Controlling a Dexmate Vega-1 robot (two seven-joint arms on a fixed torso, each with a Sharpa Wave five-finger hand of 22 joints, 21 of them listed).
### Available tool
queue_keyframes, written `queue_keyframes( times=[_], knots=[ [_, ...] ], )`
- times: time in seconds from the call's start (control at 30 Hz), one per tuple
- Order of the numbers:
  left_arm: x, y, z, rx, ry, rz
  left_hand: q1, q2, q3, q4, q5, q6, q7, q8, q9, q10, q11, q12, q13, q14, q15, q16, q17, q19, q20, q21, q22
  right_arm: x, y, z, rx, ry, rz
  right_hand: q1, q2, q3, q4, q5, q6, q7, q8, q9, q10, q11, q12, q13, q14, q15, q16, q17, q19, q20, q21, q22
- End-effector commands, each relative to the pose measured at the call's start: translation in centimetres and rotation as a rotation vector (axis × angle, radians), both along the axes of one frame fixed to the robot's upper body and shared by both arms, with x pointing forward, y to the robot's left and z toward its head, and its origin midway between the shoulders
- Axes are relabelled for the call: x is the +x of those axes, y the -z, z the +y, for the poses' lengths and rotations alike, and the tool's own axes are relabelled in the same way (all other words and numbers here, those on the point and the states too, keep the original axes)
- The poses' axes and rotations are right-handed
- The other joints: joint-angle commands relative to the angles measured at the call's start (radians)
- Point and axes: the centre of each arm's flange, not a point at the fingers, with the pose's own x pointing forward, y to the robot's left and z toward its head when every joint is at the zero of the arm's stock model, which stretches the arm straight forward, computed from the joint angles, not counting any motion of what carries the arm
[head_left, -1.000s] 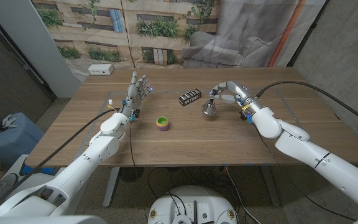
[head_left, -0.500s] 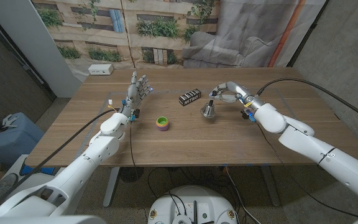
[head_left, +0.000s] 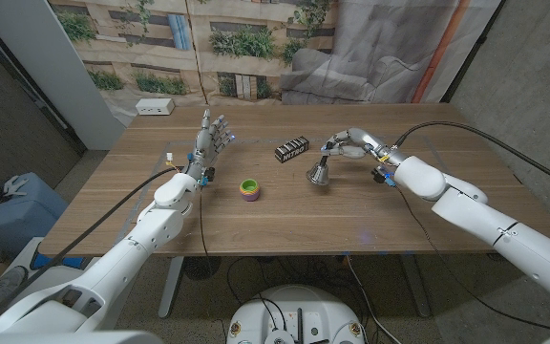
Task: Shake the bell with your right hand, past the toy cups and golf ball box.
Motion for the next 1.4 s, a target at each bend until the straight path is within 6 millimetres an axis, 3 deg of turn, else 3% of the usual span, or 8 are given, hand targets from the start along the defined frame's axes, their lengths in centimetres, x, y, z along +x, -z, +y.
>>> queue_keyframes(
  times=[0.03,1.4],
  knots=[
    [0.0,0.0,0.0,0.000,0.000,0.000,0.000,0.008,0.001,0.007,0.007,0.000,-0.008,0.002,0.004,0.001,-0.006,0.006,0.005,0.009,-0.098,0.006,0.005,0.010,0.000,0.007,0.006,0.4,0.3,-0.2,0.019,-0.053,0.057,-0.010,0.005,0.001,0.001,0.002,0.005,0.008,0.001,0.002,0.008,0.003,0.002,0.005,0.010,-0.150,-0.002,0.001,-0.010,-0.047,-0.005,0.002],
    [0.0,0.0,0.0,0.000,0.000,0.000,0.000,0.008,0.001,0.007,0.007,0.000,-0.008,0.002,0.004,0.002,-0.003,0.006,0.005,0.008,-0.098,0.005,0.005,0.009,-0.001,0.007,0.006,-2.2,1.0,0.8,-0.014,0.097,-0.262,-0.001,0.004,0.001,-0.015,0.004,-0.004,0.002,-0.007,0.002,0.001,0.003,-0.003,0.011,0.012,-0.155,0.002,0.007,-0.006,-0.052,-0.001,0.002]
  ],
)
